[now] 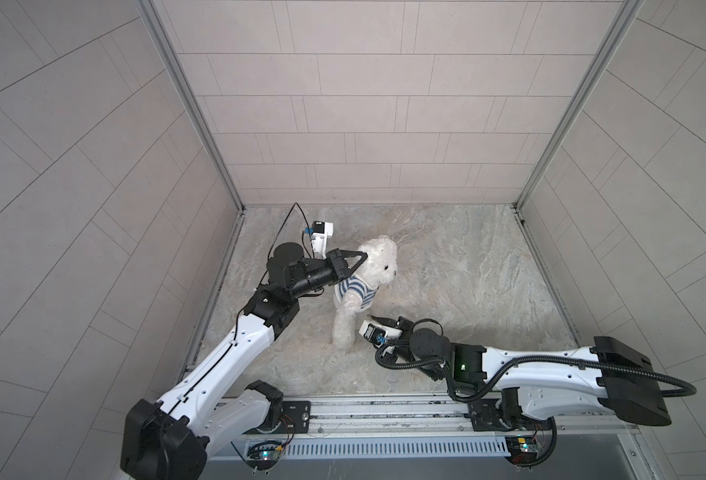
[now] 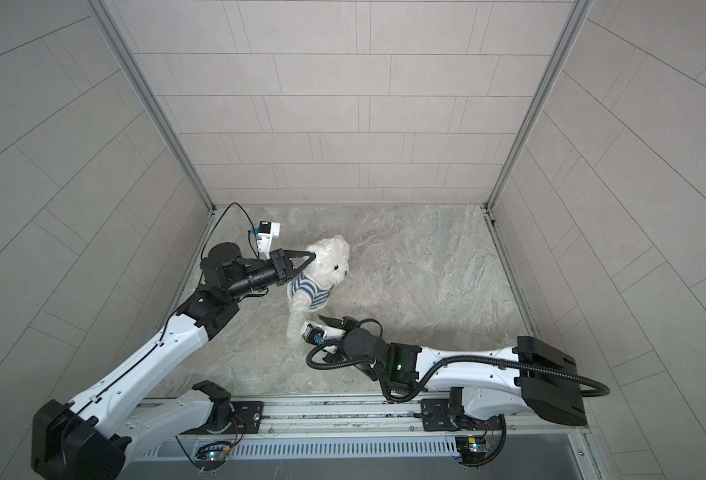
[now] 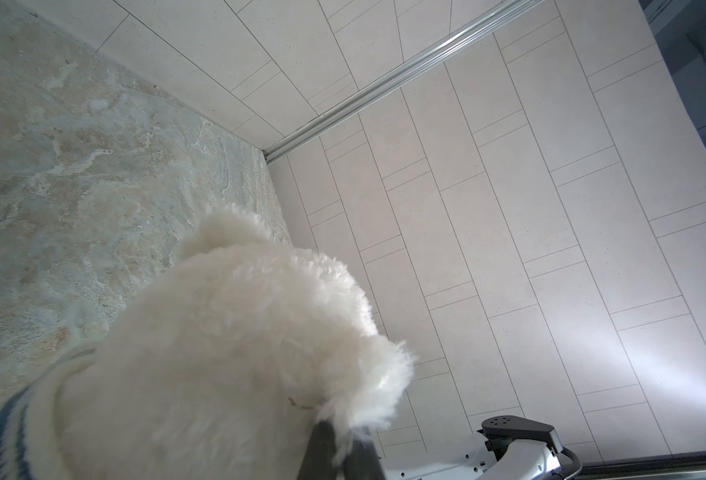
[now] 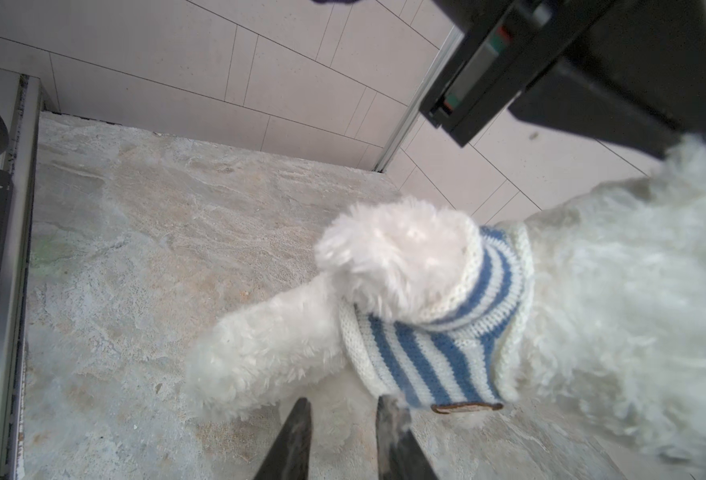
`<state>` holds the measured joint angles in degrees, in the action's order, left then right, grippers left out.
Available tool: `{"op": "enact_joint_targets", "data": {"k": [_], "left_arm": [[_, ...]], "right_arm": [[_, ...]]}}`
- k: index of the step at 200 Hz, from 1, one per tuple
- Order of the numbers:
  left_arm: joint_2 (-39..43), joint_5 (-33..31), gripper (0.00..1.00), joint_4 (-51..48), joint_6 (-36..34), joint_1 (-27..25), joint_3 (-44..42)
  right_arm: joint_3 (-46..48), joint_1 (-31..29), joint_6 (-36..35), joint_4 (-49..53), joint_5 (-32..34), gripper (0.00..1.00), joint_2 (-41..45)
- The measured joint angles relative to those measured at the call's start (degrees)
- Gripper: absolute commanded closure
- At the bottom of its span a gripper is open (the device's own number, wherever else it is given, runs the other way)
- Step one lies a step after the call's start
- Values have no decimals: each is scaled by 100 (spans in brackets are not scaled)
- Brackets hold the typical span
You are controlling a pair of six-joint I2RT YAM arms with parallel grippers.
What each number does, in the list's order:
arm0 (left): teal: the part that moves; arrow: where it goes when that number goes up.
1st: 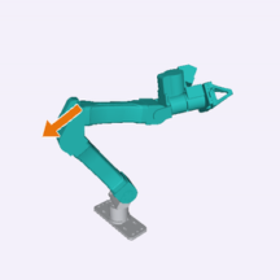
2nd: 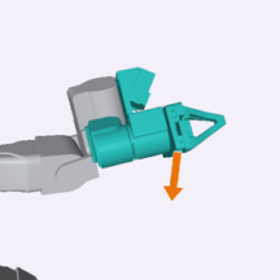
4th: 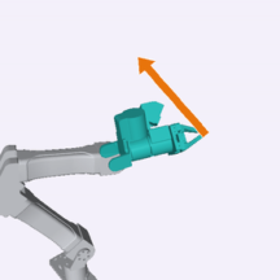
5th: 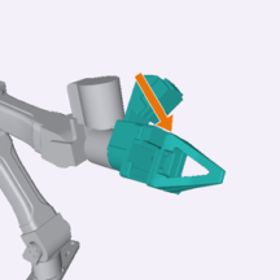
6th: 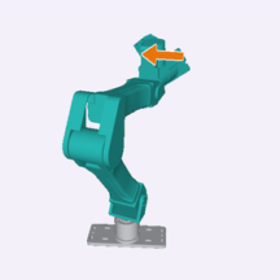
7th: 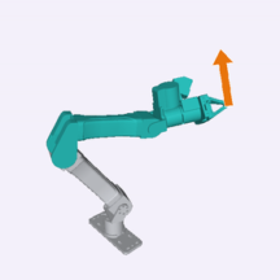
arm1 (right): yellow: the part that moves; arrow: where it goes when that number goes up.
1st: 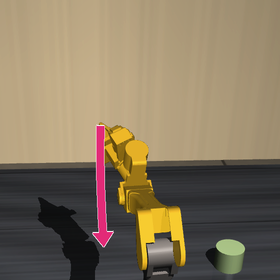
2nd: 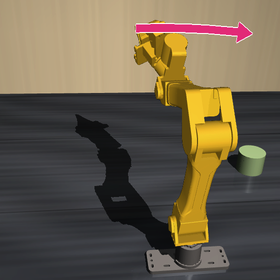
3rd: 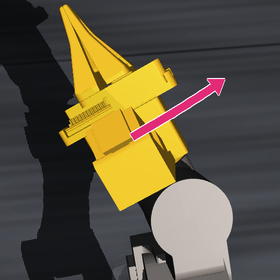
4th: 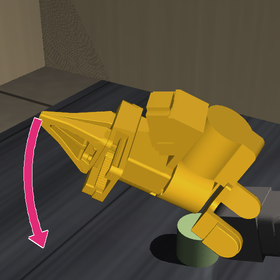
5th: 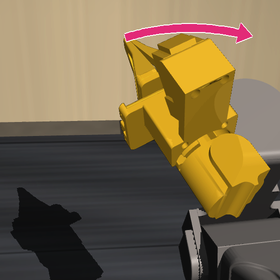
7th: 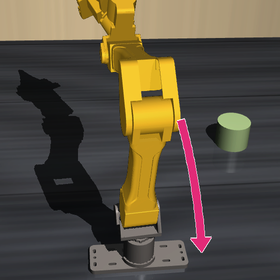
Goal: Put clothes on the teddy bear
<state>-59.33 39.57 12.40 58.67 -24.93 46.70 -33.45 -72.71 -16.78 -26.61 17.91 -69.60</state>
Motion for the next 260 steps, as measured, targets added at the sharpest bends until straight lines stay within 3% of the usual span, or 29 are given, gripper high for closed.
{"op": "enact_joint_targets", "data": {"k": [123, 175, 225, 260], "left_arm": [[131, 105, 100, 354, 608, -116, 181], [105, 109, 100, 485, 741, -247, 181], [105, 103, 100, 540, 826, -317, 177], [105, 87, 100, 555, 861, -319, 149]], "right_arm": [[372, 79, -365, -1054, 424, 68, 46], [367, 149, -398, -1355, 450, 69, -348], [315, 212, -431, -1543, 487, 82, -579], [313, 212, -452, -1611, 535, 77, -577]]}}
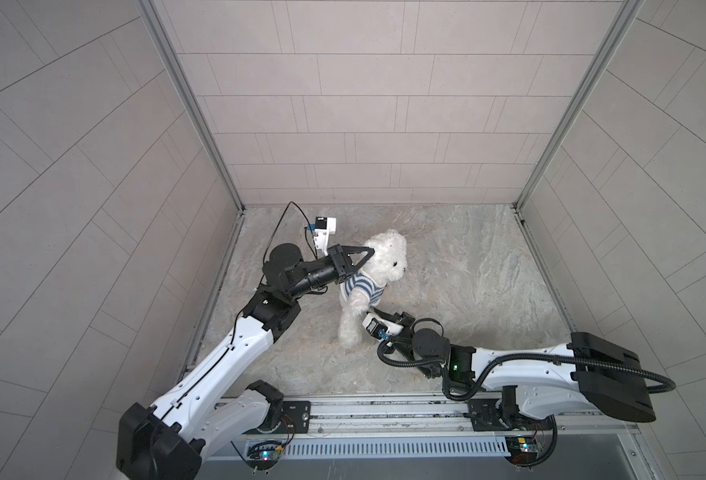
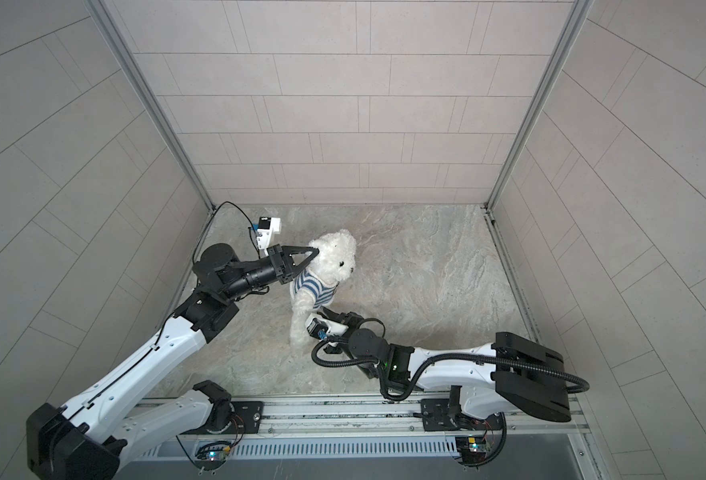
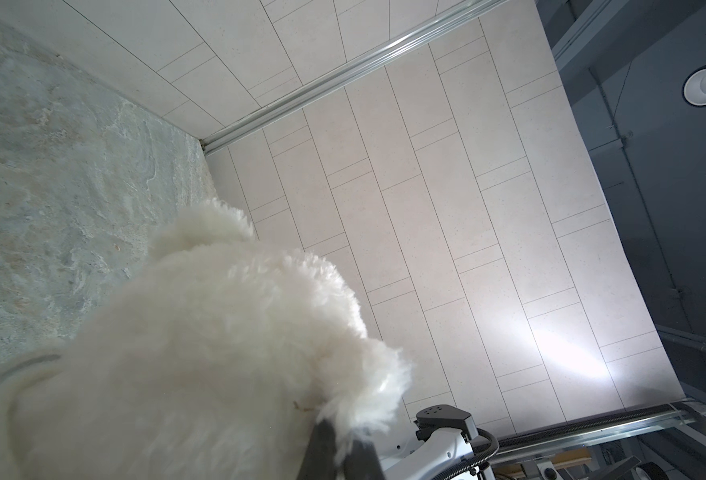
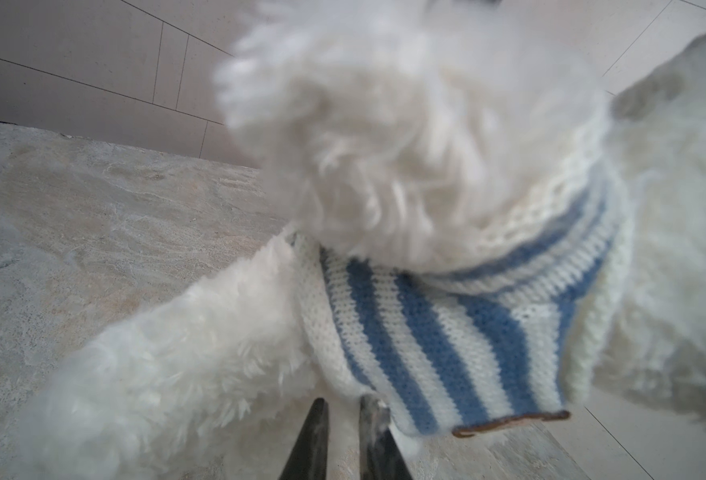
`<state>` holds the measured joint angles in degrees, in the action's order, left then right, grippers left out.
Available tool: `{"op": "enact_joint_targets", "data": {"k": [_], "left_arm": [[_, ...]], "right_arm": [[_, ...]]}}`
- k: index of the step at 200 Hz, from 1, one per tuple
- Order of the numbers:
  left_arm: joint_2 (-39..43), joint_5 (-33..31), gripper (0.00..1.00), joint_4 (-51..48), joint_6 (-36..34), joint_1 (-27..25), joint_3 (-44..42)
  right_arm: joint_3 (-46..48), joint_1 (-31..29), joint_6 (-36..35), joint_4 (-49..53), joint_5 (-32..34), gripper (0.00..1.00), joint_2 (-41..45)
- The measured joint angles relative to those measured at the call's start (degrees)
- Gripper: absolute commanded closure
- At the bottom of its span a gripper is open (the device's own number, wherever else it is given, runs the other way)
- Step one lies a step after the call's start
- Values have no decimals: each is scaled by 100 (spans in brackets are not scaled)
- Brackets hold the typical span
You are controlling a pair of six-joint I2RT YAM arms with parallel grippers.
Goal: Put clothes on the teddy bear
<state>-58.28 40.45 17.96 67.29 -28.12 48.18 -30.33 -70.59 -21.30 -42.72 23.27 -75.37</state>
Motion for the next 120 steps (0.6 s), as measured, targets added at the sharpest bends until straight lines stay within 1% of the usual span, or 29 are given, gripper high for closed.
{"op": "enact_joint_targets", "data": {"k": [14, 29, 69, 95, 120], "left_arm": [[0, 0, 100, 22, 11, -2, -2], [0, 0, 100, 70, 37, -2, -9], [0, -9, 100, 170, 109, -2, -85], [20, -55, 100, 245, 155, -2, -232], [22, -92, 100, 286, 240, -2, -378]], "right_arm": [[0, 0, -33, 0, -2, 74, 7], [0, 2, -61, -48, 0, 73, 9], [0, 2, -81, -234, 15, 75, 4], [0, 2, -87, -356, 13, 81, -33], [-7, 4, -87, -374, 4, 93, -129]]}}
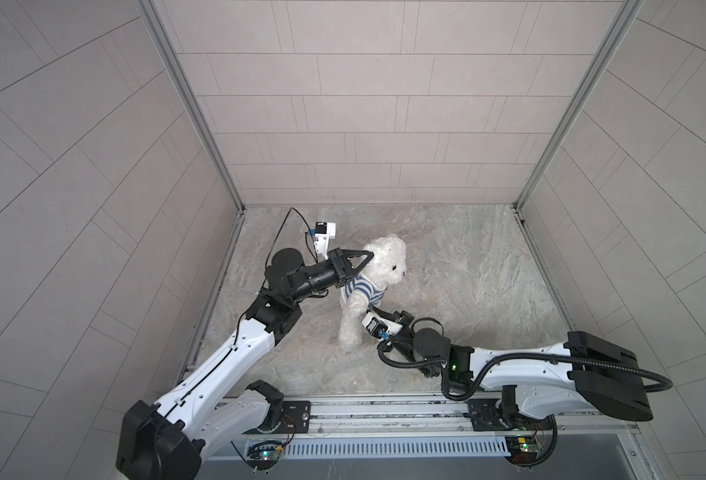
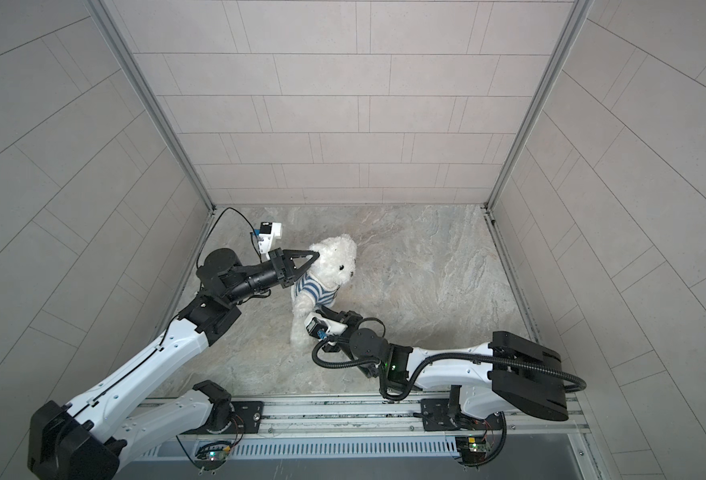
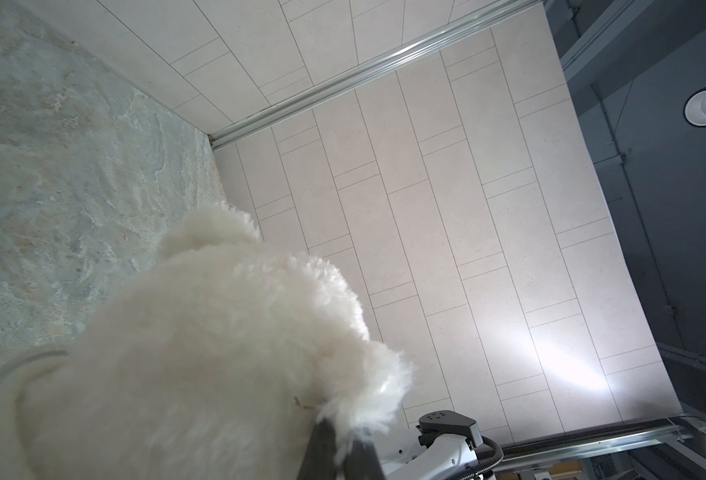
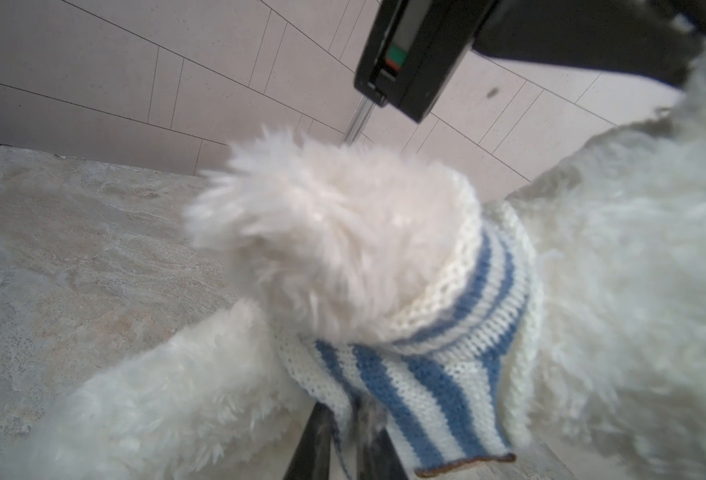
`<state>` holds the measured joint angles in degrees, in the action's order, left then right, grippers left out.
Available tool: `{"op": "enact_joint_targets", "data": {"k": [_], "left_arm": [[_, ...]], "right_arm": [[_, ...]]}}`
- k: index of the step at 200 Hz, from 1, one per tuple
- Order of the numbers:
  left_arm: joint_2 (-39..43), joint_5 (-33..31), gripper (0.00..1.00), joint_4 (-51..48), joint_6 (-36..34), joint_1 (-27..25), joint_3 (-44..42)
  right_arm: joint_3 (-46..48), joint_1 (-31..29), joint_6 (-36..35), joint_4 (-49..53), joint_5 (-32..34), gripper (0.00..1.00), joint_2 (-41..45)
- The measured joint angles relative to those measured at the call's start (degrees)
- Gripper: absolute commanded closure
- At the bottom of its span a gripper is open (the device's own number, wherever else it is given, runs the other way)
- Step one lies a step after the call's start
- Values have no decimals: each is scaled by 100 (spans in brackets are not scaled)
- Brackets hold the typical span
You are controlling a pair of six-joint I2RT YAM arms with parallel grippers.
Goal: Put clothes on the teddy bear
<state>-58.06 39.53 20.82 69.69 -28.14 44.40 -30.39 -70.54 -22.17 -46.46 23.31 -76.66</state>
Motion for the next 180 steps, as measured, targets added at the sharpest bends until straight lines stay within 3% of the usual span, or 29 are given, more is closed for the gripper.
{"op": "enact_joint_targets", "data": {"k": [25, 143, 180], "left_arm": [[-4, -20, 100, 63, 50, 0, -9], [-251, -173, 100, 551, 389, 0, -258], [-367, -164, 100, 605, 378, 0, -385]], "right_arm": [[-2, 0, 20, 50, -44, 100, -15], [-2, -33, 339, 719, -538, 100, -4], [13, -33, 516, 734, -487, 78, 72]]}}
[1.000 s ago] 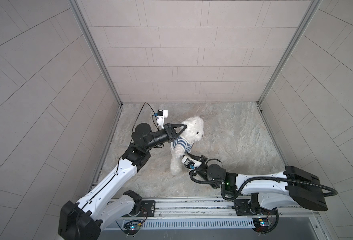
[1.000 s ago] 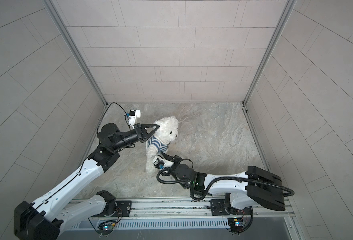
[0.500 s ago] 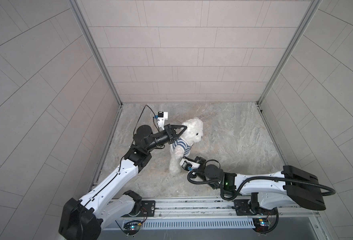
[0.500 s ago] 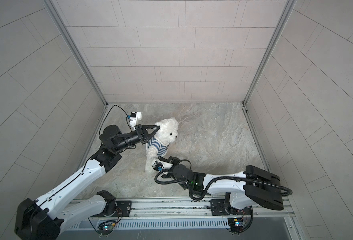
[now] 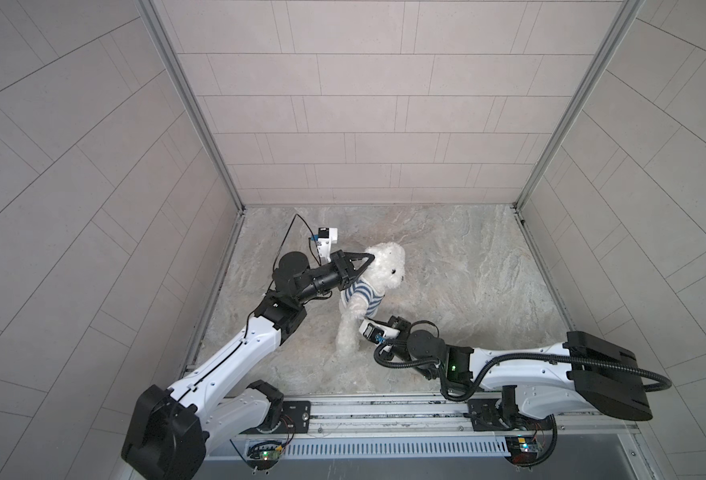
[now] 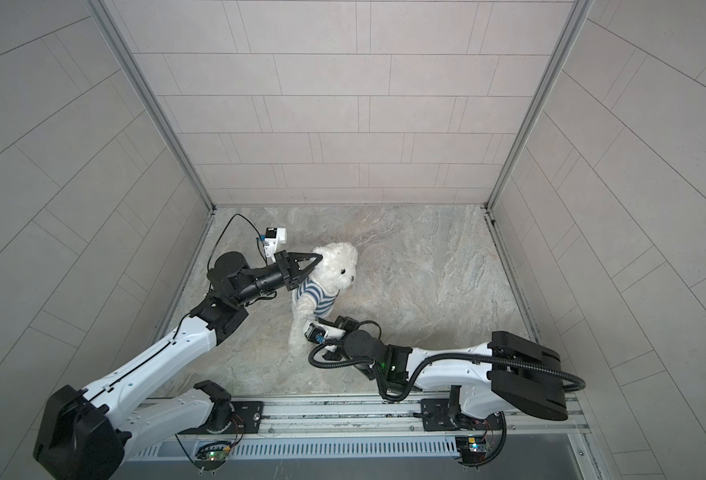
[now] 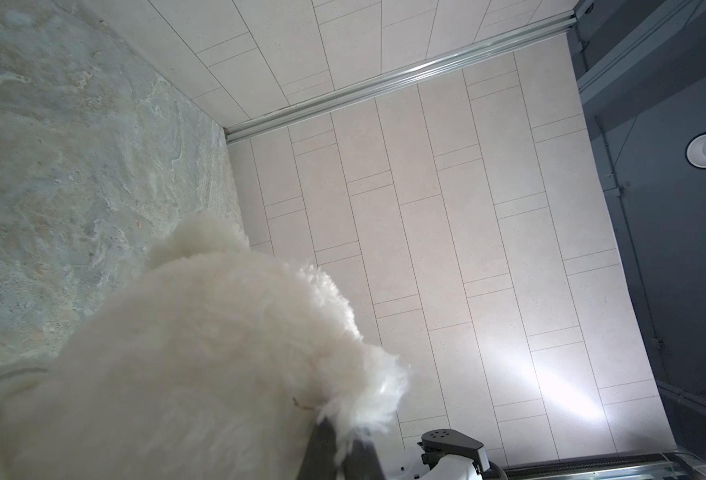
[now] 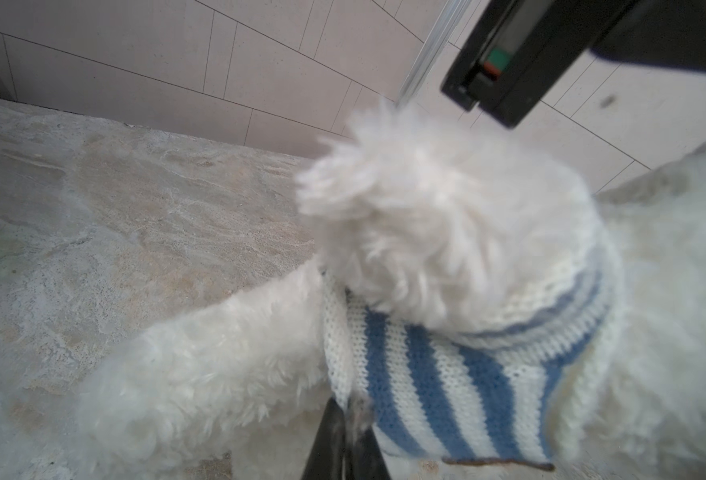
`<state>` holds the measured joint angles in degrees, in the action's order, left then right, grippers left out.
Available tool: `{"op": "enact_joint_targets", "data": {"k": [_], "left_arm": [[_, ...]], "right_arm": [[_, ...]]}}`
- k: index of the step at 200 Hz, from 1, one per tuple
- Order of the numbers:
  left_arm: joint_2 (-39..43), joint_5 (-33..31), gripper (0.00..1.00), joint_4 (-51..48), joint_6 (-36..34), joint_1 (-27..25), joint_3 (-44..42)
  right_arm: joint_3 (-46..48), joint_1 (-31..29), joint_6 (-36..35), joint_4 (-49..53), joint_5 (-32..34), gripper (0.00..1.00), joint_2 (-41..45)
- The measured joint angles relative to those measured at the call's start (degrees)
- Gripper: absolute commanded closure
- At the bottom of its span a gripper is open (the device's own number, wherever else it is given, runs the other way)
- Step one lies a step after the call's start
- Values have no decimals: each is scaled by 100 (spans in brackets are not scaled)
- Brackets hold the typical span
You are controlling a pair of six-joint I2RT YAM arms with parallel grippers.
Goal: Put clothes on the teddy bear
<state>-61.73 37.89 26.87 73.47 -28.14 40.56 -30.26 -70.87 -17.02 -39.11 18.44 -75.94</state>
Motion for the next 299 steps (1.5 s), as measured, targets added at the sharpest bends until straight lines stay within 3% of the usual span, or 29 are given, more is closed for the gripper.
{"op": "enact_joint_targets", "data": {"k": [51, 83, 105, 132, 162, 248, 279, 299], "left_arm": [[-48, 2, 100, -195, -319, 0, -50], [-236, 13, 100, -136, -428, -68, -61], [-448, 70, 100, -26, -503, -195, -144], [-708, 39, 100, -282, -962, -225, -238], [-896, -332, 80, -988, -1803, -157, -240], [-527, -2232, 1, -2096, -3281, 562, -382], [-105, -3095, 0, -2516, -3567, 791, -492], [109, -3974, 0, -2830, -3637, 898, -494]], "right_arm": [[426, 9, 474, 103, 170, 53, 754], [857, 17, 804, 509, 205, 44, 1775], [999, 57, 955, 890, 302, 32, 2564], [1003, 249, 1220, 1427, 592, 23, 3305], [894, 881, 1788, 2184, 898, 1, 3598], [885, 2540, 2813, 3126, 931, 1, 4002], [885, 3585, 3077, 3394, 892, 1, 4000], [887, 4177, 3132, 3451, 883, 1, 3969]]}}
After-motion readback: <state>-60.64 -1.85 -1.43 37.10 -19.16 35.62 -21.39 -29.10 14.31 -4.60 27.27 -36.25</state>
